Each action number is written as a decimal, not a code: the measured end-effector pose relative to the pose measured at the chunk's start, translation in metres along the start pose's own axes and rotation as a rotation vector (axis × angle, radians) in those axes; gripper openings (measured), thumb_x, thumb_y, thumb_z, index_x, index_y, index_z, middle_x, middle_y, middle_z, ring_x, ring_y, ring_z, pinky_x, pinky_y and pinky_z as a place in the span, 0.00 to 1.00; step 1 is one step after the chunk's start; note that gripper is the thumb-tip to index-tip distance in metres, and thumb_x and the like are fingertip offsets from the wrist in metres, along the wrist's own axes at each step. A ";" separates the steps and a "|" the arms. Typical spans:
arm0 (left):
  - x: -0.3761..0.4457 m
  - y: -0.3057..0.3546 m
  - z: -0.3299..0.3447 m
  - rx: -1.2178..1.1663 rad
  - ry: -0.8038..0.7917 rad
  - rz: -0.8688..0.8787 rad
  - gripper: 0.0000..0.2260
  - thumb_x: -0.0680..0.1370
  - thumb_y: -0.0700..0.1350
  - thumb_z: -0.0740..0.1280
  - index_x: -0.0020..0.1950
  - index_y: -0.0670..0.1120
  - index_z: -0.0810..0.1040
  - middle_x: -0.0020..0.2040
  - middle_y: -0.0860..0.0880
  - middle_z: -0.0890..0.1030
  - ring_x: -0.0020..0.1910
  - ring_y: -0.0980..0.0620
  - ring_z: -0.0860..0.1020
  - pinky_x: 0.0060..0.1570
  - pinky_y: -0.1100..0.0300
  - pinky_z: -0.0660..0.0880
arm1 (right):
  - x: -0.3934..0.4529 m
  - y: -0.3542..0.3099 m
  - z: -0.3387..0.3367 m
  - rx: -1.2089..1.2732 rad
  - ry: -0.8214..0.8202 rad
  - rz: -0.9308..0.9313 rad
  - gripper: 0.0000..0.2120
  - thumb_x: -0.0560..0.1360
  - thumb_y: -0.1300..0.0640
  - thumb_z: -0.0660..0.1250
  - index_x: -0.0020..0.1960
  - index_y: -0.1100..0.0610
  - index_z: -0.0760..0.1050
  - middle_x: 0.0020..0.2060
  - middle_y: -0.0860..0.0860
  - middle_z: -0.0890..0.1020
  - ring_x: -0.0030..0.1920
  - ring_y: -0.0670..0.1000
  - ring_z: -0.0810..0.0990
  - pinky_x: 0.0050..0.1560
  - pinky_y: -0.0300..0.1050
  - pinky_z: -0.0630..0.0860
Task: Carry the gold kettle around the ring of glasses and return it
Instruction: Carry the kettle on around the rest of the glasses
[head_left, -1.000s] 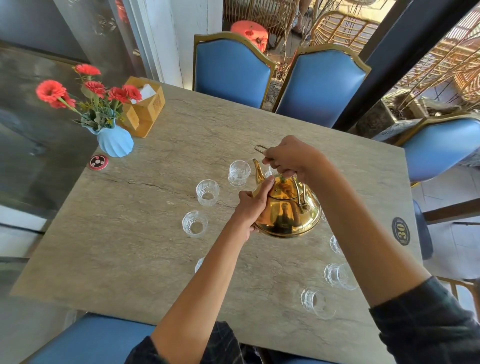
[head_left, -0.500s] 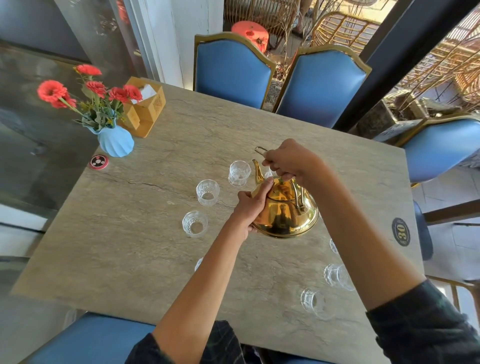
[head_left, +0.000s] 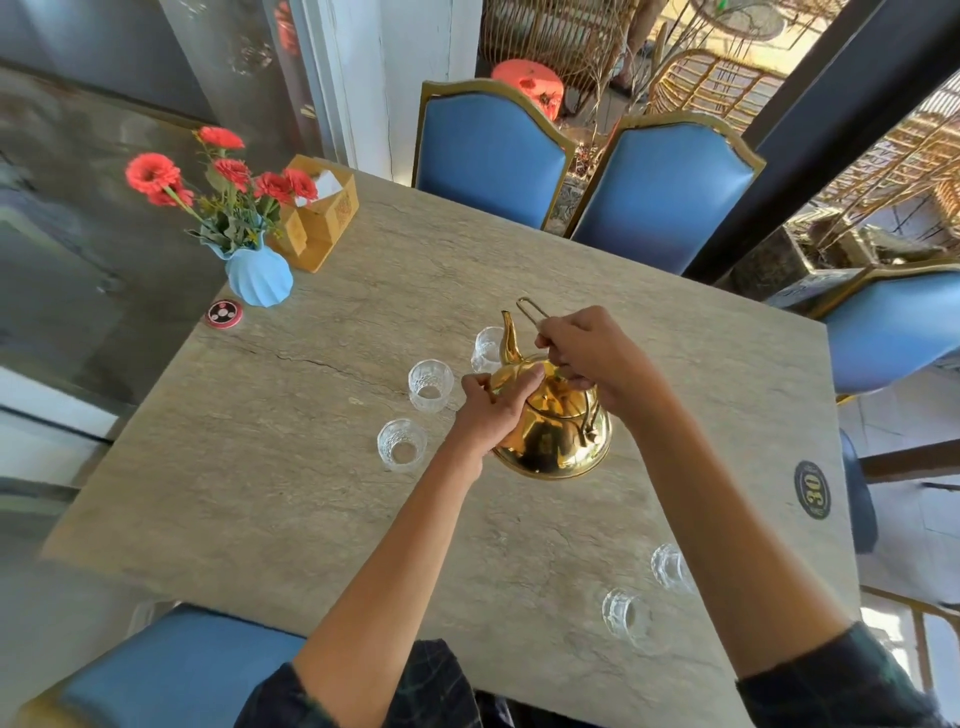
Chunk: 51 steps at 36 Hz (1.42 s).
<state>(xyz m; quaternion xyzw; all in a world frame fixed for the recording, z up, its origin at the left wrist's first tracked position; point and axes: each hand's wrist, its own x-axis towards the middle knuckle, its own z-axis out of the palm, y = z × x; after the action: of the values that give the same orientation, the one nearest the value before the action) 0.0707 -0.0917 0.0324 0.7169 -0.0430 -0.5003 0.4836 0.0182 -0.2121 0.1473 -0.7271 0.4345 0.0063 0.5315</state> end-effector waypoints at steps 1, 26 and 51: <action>-0.003 -0.001 -0.003 0.003 0.001 0.000 0.49 0.59 0.83 0.70 0.68 0.53 0.63 0.58 0.46 0.82 0.55 0.47 0.82 0.58 0.47 0.81 | -0.002 0.000 0.002 -0.002 -0.012 -0.010 0.13 0.78 0.56 0.64 0.41 0.62 0.80 0.28 0.52 0.72 0.25 0.47 0.67 0.22 0.39 0.62; -0.049 -0.046 -0.026 -0.173 0.072 -0.105 0.54 0.55 0.85 0.67 0.69 0.51 0.65 0.61 0.47 0.80 0.59 0.47 0.82 0.63 0.41 0.81 | -0.024 -0.023 0.060 -0.243 -0.134 -0.008 0.14 0.78 0.59 0.64 0.47 0.69 0.82 0.26 0.51 0.74 0.24 0.49 0.68 0.21 0.38 0.65; -0.056 -0.046 -0.028 -0.215 0.027 -0.175 0.50 0.62 0.83 0.67 0.71 0.50 0.64 0.63 0.46 0.80 0.61 0.43 0.82 0.63 0.35 0.80 | -0.020 -0.029 0.065 -0.240 -0.171 0.031 0.13 0.78 0.61 0.64 0.50 0.72 0.81 0.27 0.52 0.73 0.23 0.47 0.65 0.23 0.37 0.62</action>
<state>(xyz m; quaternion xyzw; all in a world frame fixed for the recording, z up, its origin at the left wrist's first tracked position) 0.0445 -0.0191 0.0373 0.6688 0.0800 -0.5324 0.5126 0.0535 -0.1467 0.1506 -0.7756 0.3947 0.1284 0.4755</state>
